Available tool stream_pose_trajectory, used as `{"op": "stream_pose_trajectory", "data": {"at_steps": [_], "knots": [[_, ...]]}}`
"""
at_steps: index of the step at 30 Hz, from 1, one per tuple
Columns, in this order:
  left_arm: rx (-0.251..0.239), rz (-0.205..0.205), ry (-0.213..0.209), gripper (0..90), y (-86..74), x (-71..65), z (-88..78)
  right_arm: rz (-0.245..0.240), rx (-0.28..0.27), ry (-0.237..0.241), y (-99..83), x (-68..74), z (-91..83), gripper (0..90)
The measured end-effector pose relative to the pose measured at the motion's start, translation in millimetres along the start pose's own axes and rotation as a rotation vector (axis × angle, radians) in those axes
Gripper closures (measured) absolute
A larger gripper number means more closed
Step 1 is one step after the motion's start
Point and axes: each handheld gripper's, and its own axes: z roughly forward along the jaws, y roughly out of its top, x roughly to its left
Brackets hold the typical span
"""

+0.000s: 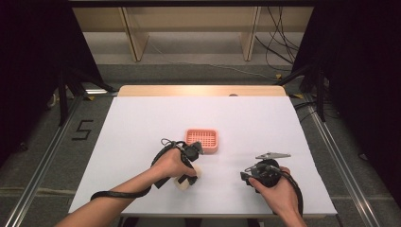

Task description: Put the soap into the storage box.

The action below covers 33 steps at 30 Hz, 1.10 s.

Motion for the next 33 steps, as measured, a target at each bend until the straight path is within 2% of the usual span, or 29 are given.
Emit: {"op": "stream_pose_trajectory", "data": {"at_steps": [1,2,4,5,6,9,10,11,12,13,15,17,23,25,30,31,33], "knots": [[0.0,0.0,0.0,48.7,0.0,0.0,0.0,0.033,0.005,0.002,-0.4,2.7,-0.4,52.4],[0.0,0.031,0.011,48.9,0.1,1.0,-0.3,0.049,0.006,0.008,-0.2,4.0,-0.3,52.3],[0.002,0.025,-0.004,49.0,-0.9,-0.4,-0.2,0.041,0.003,0.004,-0.1,3.7,-0.1,52.3],[-0.003,0.066,0.002,49.1,-1.2,1.1,-0.8,0.039,0.001,0.006,-0.1,3.4,0.2,52.1],[-0.003,0.066,0.002,49.2,-1.2,1.1,-0.8,0.039,0.001,0.006,-0.1,3.4,0.2,52.1],[0.007,0.123,0.001,49.4,-3.3,2.7,-1.8,0.019,0.01,0.008,-0.4,1.7,0.0,52.0],[0.007,0.142,0.006,49.4,-3.8,3.1,-2.0,0.024,0.006,-0.005,-0.2,2.6,-0.3,52.0],[0.006,0.192,0.021,49.4,-3.3,5.5,-2.6,0.038,0.0,0.004,-0.1,3.5,0.2,52.0],[0.006,0.192,0.021,49.4,-3.3,5.5,-2.6,0.037,-0.001,0.007,-0.1,3.2,0.1,52.0],[0.01,0.218,0.028,49.5,-5.1,6.1,-3.1,-0.006,0.001,-0.002,-0.2,-0.6,-0.4,51.9],[0.014,0.228,0.027,49.5,-6.0,6.1,-3.2,0.0,0.0,0.008,-0.2,-0.4,-0.7,52.0],[0.014,0.272,0.032,49.5,-7.5,7.2,-4.1,0.003,0.0,-0.002,-0.2,-0.2,-0.2,52.0],[0.013,0.362,0.055,49.5,-11.5,8.8,-7.9,-0.001,-0.003,0.014,-0.3,-0.7,0.4,51.9],[0.007,0.393,0.065,49.5,-12.9,9.7,-9.9,0.0,-0.003,0.003,-0.2,-0.5,0.8,51.9],[-0.014,0.407,0.077,49.5,-13.2,11.3,-15.7,-0.002,-0.003,-0.005,0.0,-0.4,-0.2,51.9],[-0.019,0.42,0.087,49.5,-12.7,12.5,-18.4,-0.002,-0.003,0.007,-0.2,-0.5,-0.5,52.0],[-0.019,0.419,0.088,49.6,-13.1,12.5,-20.1,0.001,-0.005,0.017,-0.5,-0.7,-0.3,52.0]]}}
